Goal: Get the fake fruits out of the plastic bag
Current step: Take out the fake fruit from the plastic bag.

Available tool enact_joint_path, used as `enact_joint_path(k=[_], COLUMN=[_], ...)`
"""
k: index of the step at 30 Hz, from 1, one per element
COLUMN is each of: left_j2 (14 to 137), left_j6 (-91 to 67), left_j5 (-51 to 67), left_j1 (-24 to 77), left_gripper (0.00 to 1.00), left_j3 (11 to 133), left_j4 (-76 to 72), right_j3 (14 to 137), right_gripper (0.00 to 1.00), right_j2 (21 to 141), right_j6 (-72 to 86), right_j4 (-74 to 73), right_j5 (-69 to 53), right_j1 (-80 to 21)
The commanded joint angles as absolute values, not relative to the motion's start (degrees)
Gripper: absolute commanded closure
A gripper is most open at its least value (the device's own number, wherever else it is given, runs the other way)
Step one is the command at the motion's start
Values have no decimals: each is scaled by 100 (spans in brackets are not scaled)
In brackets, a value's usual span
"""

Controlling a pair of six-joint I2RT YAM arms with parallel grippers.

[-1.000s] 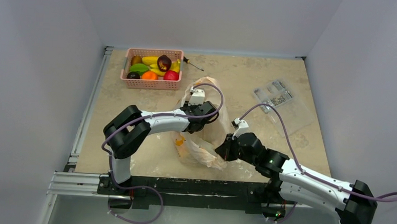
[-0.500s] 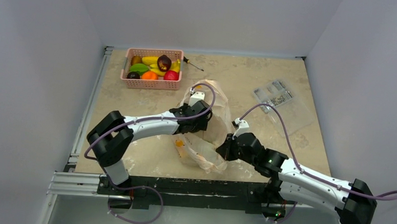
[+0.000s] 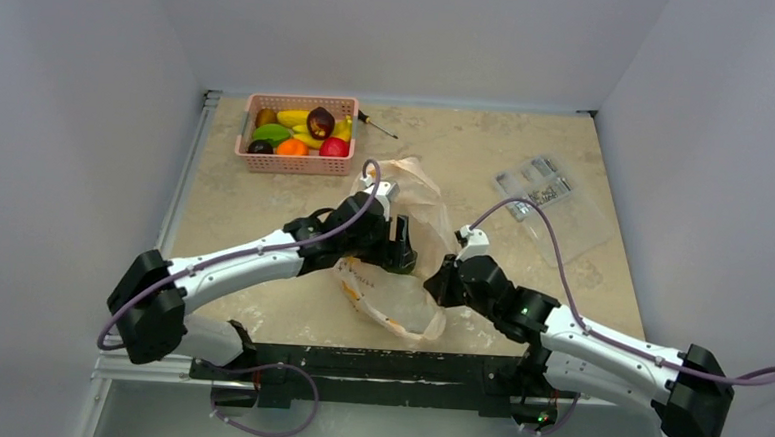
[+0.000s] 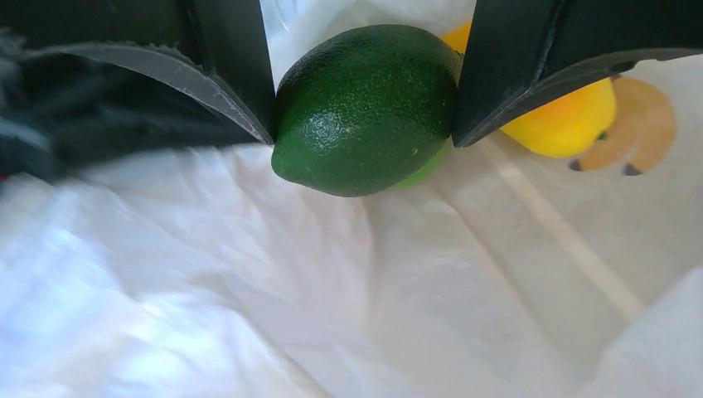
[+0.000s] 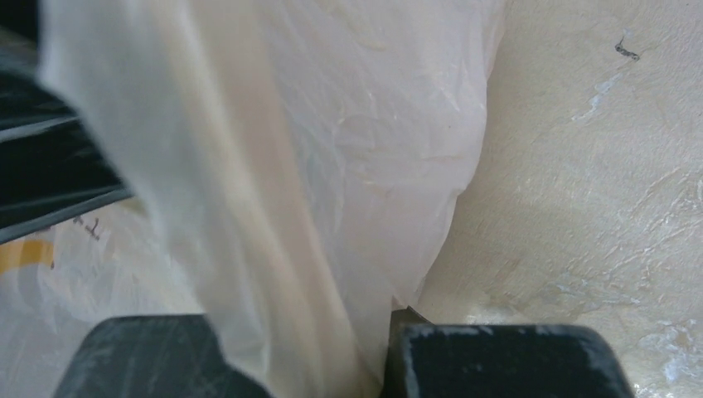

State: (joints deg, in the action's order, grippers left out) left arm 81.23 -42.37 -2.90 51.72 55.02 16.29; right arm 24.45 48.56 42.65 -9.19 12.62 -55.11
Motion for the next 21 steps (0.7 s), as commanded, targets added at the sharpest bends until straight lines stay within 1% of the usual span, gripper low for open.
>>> enact_joint_path(k=[1,8,12,16,21], left_j2=[7348,6827,6715,6241,5650], left_j6=[-4307,-4285,-4278,-4167,-4129], left_j5=[844,1951,2455,2627,2897], left_j1=[5150,5150,5150,5139,4907], left_gripper=[84,84,87,89,91], left_j3=[5389,5396,5510,5554,5853], left_j4=[1177,838,676,495,758], right_j3=[2735,2793,2876,2898,2960], right_gripper=[100,100,100,100,100], right_j2=[4966,5114,5125,5115,5161], right_j6=[4307,4324,4307,4298,4280], right_j4=[-699,-661,-722,-761,-797], right_j5=[1644,1629,1693,1775,1816], right_j1=[-5520,-5520,-5513,-5520,-5520])
